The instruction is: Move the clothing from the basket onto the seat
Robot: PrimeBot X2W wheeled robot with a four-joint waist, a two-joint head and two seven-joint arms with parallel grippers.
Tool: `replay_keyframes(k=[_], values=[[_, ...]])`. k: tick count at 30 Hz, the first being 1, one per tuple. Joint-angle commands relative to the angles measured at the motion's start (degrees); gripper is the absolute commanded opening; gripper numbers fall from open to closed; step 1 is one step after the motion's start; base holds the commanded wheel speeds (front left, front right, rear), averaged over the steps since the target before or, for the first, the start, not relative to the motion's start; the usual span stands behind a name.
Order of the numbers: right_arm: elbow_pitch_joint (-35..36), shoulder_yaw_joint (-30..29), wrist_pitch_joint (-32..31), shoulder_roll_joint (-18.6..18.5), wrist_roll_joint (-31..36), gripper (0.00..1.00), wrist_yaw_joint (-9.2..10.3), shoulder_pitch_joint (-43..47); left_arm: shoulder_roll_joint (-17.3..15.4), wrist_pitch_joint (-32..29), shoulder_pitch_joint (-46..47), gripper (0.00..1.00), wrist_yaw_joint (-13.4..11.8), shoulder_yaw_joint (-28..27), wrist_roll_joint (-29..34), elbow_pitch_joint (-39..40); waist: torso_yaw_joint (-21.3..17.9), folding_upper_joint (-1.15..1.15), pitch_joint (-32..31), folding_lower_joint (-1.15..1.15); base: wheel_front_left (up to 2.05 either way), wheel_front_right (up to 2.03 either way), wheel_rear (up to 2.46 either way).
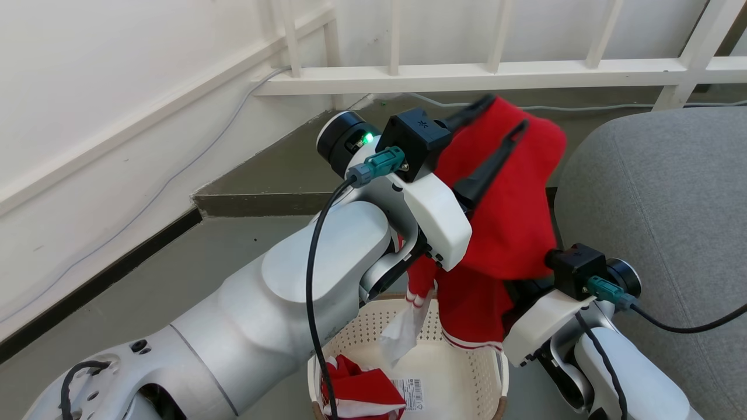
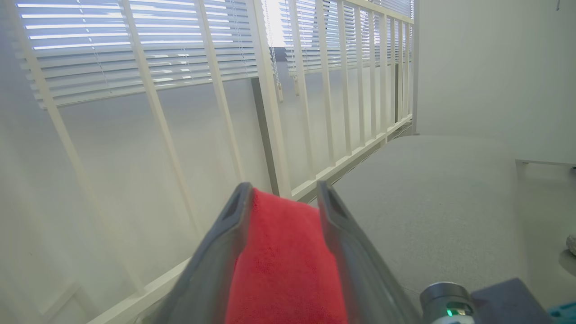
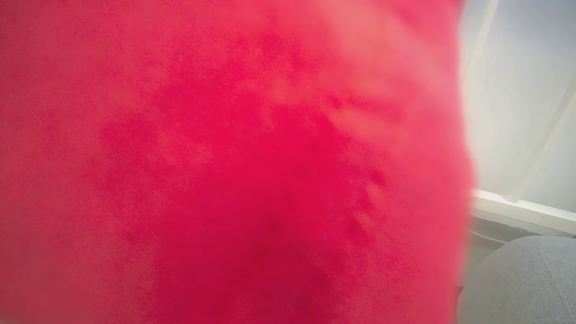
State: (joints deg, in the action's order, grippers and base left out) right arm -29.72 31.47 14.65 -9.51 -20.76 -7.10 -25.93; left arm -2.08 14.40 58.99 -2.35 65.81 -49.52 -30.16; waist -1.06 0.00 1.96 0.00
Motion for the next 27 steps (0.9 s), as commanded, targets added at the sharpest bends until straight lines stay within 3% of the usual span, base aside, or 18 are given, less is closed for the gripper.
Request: replay_keyframes(k=[1,13,27], values=[[1.80,0.36,0.35,0.01,-0.42,0.00,-0.39,-0.94,-0.79,0.57,2.05,1.00,-0.14,-1.97,0.13,0.77,-0.10,0.00,0.08,0.00,0.00,0.00,0.00],[3.97,0.11,0.35,-0.70,-1.03,0.00,-0.39,-0.96,-0.79,0.59,0.54,1.00,0.65,-1.93,1.30,-0.12,-1.09,0.00,1.25,0.00,0.00,0.00,0.00],[6.71,-0.52,0.35,-2.82,-2.39,0.00,-0.39,-1.05,-0.79,0.60,-5.07,1.00,1.63,-4.46,4.53,-0.94,-8.59,0.00,3.35,0.00,0.00,0.00,0.00]])
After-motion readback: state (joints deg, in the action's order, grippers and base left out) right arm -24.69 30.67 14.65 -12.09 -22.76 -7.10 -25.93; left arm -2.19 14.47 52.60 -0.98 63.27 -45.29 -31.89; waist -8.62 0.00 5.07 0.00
